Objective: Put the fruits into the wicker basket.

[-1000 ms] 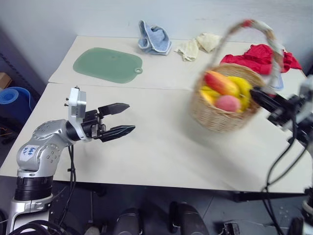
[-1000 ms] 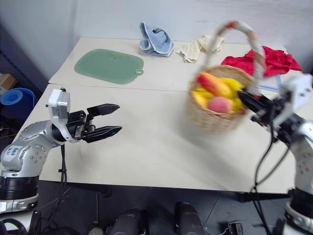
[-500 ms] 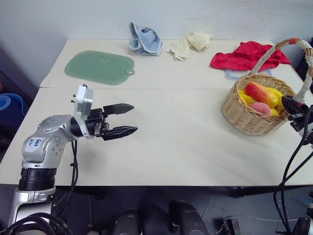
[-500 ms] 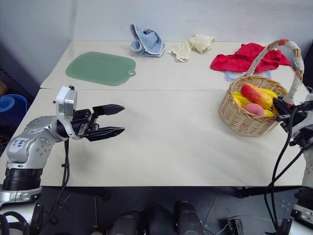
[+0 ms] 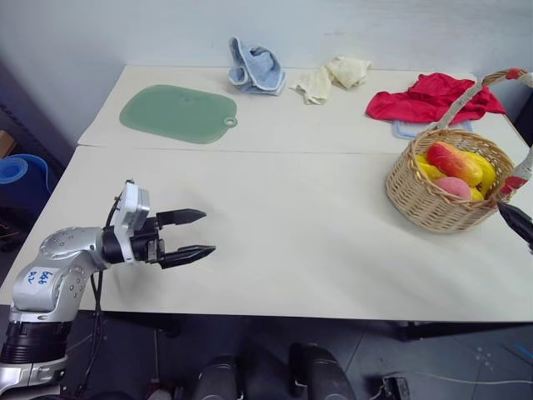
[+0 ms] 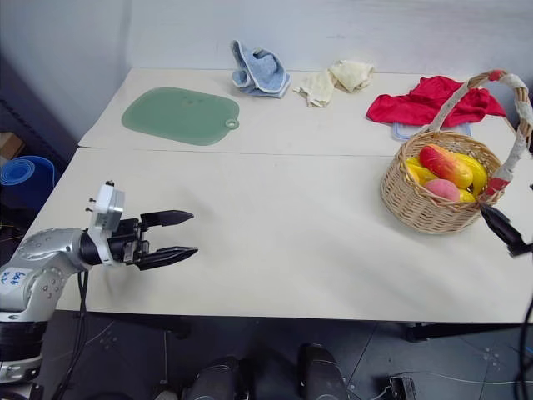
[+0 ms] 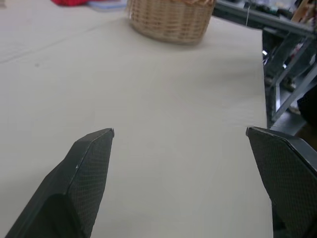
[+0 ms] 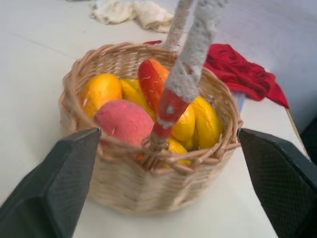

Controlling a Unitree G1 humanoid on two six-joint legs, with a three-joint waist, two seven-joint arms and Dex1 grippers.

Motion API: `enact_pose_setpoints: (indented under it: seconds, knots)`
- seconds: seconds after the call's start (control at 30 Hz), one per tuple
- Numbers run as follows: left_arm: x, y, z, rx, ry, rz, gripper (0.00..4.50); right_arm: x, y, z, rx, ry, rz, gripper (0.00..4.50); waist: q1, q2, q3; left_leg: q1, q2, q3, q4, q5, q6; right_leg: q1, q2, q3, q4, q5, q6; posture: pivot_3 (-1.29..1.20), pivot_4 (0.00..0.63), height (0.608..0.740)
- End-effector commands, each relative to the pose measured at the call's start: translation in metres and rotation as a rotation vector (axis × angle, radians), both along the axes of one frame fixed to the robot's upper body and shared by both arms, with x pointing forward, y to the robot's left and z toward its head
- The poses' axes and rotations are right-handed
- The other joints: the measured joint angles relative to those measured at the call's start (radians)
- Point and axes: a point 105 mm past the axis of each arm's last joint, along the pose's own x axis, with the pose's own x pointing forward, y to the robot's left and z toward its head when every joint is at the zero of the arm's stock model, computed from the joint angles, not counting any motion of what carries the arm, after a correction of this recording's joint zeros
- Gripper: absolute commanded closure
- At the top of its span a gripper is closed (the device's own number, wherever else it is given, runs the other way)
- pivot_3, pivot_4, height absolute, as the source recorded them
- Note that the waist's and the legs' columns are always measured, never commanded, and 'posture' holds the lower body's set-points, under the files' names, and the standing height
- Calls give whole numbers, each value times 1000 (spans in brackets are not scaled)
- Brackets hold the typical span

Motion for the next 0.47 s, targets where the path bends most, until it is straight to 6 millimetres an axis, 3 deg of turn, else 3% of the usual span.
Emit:
enact_pose_setpoints:
  seconds: [0.03,0.17,0.23,0.37,0.47]
  knots:
    - [-7,17,1,67,-40,59,0,-7,34,-8,-53,-3,198,25,-4,0,0,0,0,1,0,0,0,0,0,1,0,0,0,0,150,740]
    - [-19,28,-14,124,-28,124,0,-16,85,-43,-96,77,494,25,-11,0,0,4,3,3,-2,-2,-2,1,-1,3,0,0,0,0,150,740]
    - [-20,31,-23,140,-35,170,0,-10,105,-57,-104,103,597,25,-11,0,0,4,3,3,-2,-2,-2,1,-2,3,0,0,0,0,150,740]
    - [-17,31,-39,172,-53,236,0,11,127,-65,-149,68,717,25,-11,0,0,7,1,5,-1,-3,-1,2,-4,6,1,0,0,0,150,740]
    - [-14,24,-39,196,-139,222,0,28,134,-69,-161,37,743,25,-8,0,0,7,2,5,-1,-4,-1,2,-3,5,2,0,0,0,150,740]
